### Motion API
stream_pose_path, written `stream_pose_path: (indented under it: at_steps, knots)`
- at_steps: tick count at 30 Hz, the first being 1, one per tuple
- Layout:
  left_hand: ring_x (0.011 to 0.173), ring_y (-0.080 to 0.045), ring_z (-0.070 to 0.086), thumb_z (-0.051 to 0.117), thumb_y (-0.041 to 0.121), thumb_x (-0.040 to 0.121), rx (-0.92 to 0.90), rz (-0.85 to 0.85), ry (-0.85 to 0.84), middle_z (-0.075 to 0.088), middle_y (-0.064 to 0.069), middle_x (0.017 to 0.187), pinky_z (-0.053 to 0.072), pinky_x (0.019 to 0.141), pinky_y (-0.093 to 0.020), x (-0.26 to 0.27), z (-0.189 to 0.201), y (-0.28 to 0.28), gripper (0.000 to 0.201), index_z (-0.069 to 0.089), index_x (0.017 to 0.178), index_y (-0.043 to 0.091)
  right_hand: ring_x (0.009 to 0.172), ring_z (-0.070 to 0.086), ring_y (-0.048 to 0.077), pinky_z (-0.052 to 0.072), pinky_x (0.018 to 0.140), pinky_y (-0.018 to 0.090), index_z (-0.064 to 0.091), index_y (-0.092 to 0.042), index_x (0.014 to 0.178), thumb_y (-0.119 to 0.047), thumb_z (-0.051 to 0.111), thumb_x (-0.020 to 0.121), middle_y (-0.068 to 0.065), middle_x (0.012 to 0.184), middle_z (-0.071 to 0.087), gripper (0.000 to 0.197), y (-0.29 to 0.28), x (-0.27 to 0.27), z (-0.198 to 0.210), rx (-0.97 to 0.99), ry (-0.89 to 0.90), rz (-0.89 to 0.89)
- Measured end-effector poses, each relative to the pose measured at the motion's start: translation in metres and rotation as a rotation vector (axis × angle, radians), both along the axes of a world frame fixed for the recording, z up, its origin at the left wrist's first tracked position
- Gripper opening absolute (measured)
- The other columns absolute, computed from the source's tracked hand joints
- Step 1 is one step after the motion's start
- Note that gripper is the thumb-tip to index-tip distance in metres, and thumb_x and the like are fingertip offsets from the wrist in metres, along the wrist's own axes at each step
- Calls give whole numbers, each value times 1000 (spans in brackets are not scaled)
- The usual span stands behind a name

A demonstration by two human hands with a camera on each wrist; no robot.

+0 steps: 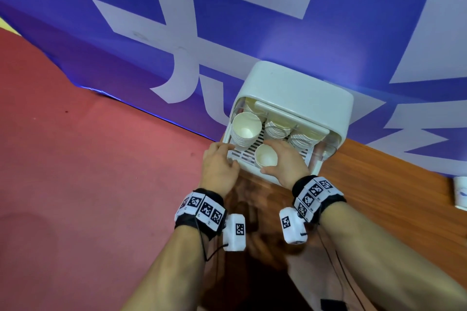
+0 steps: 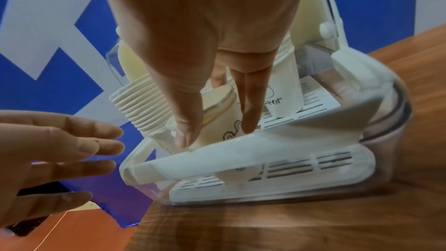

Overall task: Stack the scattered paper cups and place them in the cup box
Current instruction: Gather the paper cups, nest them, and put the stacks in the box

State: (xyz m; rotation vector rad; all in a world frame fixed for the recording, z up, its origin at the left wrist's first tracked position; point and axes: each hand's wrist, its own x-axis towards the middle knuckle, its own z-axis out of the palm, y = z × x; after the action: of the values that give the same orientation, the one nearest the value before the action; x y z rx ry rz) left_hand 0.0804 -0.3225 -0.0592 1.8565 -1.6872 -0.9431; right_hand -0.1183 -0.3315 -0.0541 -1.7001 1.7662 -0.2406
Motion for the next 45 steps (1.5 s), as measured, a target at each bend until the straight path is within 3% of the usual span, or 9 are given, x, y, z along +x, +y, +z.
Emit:
stream_pose_path:
  at_steps: [5,9,18,21,25,28,34,40,45]
  knots:
    - [116,-23,47,60,10,81,-4,9,7,53,-1,121,38,100,-29,4,-1,-4,40,63,120,18,127,44,25,29,100,25,47,-23,142,-28,86,72,7,139,48,80,-4,10,-7,-16,-62,-103]
    - [117,-23,48,61,12,81,3,18,11,54,-1,121,38,102,-31,7,-1,-4,40,64,121,18,128,44,23,29,101,25,46,-23,143,-33,81,77,6,141,48,75,-2,13,-12,-31,-86,-120]
    - [113,-25,51,64,17,80,-37,14,-36,57,-2,117,42,102,-39,10,16,9,38,65,118,19,132,42,26,34,106,36,37,-29,149,-40,74,83,6,146,42,77,6,8,5,3,-70,-100]
    - [111,-27,53,64,17,82,-82,4,-71,58,-4,117,42,100,-40,6,27,14,35,65,117,18,128,46,25,39,106,39,39,-32,148,-41,71,83,4,141,46,73,14,1,17,-8,-115,-127]
    - [114,-24,52,64,13,80,-111,-39,-73,58,-4,120,41,102,-36,-15,51,28,39,64,118,16,125,49,21,38,100,32,47,-29,142,-34,68,87,2,138,52,59,34,-16,40,-45,-169,-117]
    - [117,-23,52,65,12,80,-132,-90,-66,59,-3,122,40,103,-34,-41,70,42,39,64,119,16,121,53,19,42,100,34,53,-23,136,-33,68,90,1,135,55,50,56,-38,61,-67,-225,-131]
    - [114,-23,52,65,10,80,-188,-163,-38,59,-6,118,40,103,-37,-122,100,72,36,65,116,13,100,59,11,42,84,20,59,-22,130,-28,67,90,-1,121,61,41,110,-114,95,-170,-280,-192]
    - [110,-24,56,65,7,78,-162,-309,4,60,-6,119,42,101,-35,-233,108,121,38,65,116,13,99,60,6,47,95,27,63,-23,122,-29,65,91,-2,110,65,31,191,-221,112,-200,-281,-336]
    - [114,-23,53,64,11,81,-154,-441,33,57,-3,122,43,102,-39,-343,112,173,37,64,117,19,96,61,6,46,87,22,62,-22,123,-27,66,90,-5,113,63,33,271,-326,119,-213,-264,-483]
